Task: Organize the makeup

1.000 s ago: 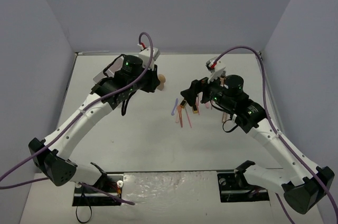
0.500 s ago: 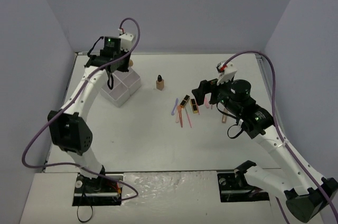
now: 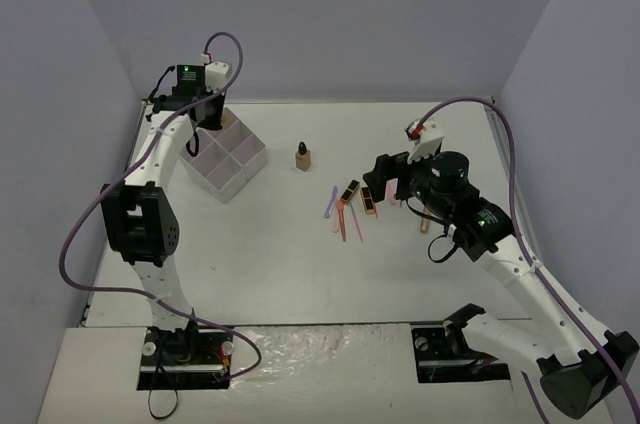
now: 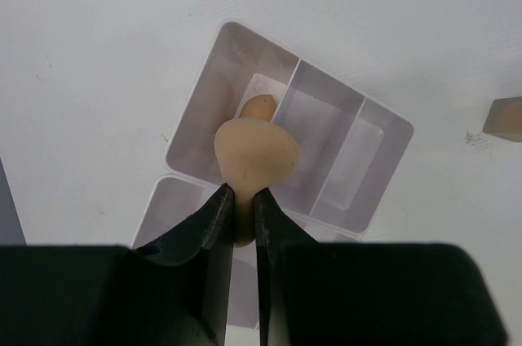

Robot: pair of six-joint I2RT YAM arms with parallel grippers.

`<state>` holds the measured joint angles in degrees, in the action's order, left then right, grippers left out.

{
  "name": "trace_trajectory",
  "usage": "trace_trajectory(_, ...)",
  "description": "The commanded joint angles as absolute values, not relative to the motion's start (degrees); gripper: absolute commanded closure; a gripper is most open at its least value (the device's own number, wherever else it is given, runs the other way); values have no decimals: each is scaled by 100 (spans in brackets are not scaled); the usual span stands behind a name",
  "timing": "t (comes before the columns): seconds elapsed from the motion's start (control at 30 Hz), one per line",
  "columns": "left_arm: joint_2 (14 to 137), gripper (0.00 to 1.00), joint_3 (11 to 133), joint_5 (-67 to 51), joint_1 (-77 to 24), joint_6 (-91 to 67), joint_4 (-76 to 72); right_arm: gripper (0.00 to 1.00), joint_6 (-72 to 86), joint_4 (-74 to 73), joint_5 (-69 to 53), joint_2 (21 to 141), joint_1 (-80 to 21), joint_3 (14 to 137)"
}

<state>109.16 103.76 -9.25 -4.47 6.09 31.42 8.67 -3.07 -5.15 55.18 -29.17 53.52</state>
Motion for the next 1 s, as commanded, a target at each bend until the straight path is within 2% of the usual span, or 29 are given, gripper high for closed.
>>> trace_trajectory(0.0,10895,100,10758,-1134,-309,747,2901,0,774,35,-344,5580,-2848,5405)
trace_trajectory(0.53,11507,99,11182,-1008,-229,728,2794,0,800,28,-424,5492,-2794,5316)
trace_trajectory(0.7,11537,90,11221,-978,-223,735,2795,0,800,32,-454,5484,-2786,5291)
trace_trajectory(0.87,11596,88,11268,-908,-211,745,2821,0,788,35,-520,5533,-2777,5320)
trace_trajectory(0.97,11611,83,11268,-878,-202,756,2829,0,773,35,-581,5573,-2777,5335)
